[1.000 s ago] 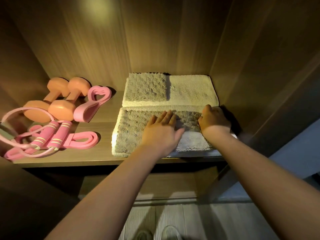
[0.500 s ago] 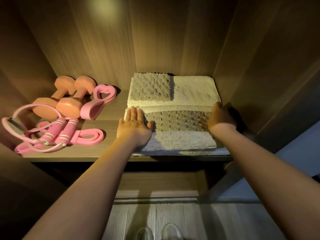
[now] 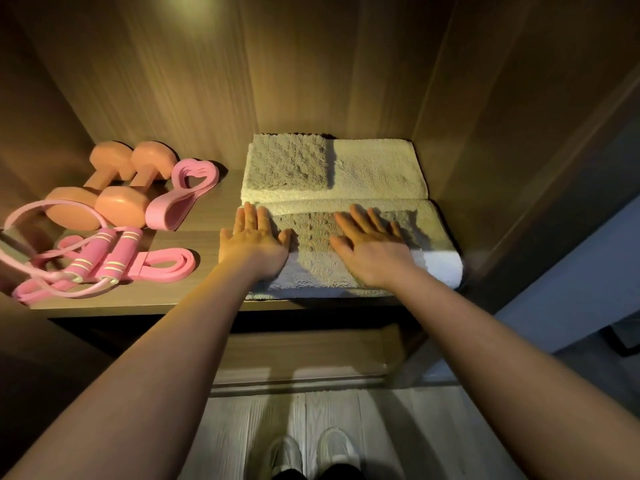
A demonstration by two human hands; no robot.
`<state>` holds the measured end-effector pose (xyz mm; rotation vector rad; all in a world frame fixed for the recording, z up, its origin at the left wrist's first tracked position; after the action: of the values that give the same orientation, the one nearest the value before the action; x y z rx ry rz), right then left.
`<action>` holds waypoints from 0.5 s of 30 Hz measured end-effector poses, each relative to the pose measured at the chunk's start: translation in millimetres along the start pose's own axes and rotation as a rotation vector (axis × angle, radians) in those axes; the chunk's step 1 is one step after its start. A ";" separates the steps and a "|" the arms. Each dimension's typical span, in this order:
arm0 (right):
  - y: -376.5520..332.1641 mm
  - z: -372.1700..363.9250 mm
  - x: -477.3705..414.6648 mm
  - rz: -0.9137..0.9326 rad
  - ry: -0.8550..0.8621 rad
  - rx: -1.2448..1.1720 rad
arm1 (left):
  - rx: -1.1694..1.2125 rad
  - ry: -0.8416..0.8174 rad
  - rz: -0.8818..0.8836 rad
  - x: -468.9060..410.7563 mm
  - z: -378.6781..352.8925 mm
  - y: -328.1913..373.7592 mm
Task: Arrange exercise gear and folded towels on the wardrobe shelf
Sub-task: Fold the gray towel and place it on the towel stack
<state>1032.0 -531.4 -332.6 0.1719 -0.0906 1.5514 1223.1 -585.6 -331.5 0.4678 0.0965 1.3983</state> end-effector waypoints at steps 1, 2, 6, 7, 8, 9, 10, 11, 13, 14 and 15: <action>10.9 -3.3 0.4 -0.038 -0.018 -0.002 | 0.010 -0.007 0.018 -0.4 1.0 -2.6; 22.4 -6.3 0.7 -0.074 -0.037 -0.005 | 0.022 -0.014 0.039 -0.2 2.6 -5.8; 66.0 -17.1 4.1 -0.205 -0.128 0.022 | 0.039 -0.044 0.133 4.0 12.3 -19.6; 72.7 -18.8 4.1 -0.225 -0.136 0.029 | 0.008 -0.036 0.159 5.5 15.8 -21.6; 76.8 -19.9 4.2 -0.237 -0.137 0.034 | -0.047 -0.008 0.174 7.0 20.0 -21.4; 78.2 -20.5 4.0 -0.243 -0.132 0.036 | -0.116 0.044 0.157 9.1 25.3 -17.5; 78.0 -20.7 3.2 -0.244 -0.124 0.039 | -0.178 0.108 0.093 11.8 29.5 -7.9; 77.2 -21.0 2.2 -0.247 -0.115 0.042 | -0.210 0.162 -0.014 14.8 30.6 7.2; 76.9 -21.2 1.6 -0.260 -0.106 0.050 | -0.170 0.181 -0.267 22.4 19.5 47.4; 77.2 -21.2 1.6 -0.264 -0.109 0.054 | -0.138 0.142 -0.364 26.6 8.5 67.0; 77.6 -21.5 1.9 -0.267 -0.114 0.056 | -0.112 0.088 -0.419 29.7 -3.5 82.1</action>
<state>953.5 -525.1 -349.4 0.3045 -0.1101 1.2785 1151.6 -548.2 -298.1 0.2724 0.1764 1.0059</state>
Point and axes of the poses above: each hand's wrist, its own x-axis away from the middle knuckle, its own z-axis out of the back of the hand, y = z × x, the point moved 6 cm from there along -x, towards the middle knuckle, and after that the axes turned 15 degrees about x, right-handed, at the moved point
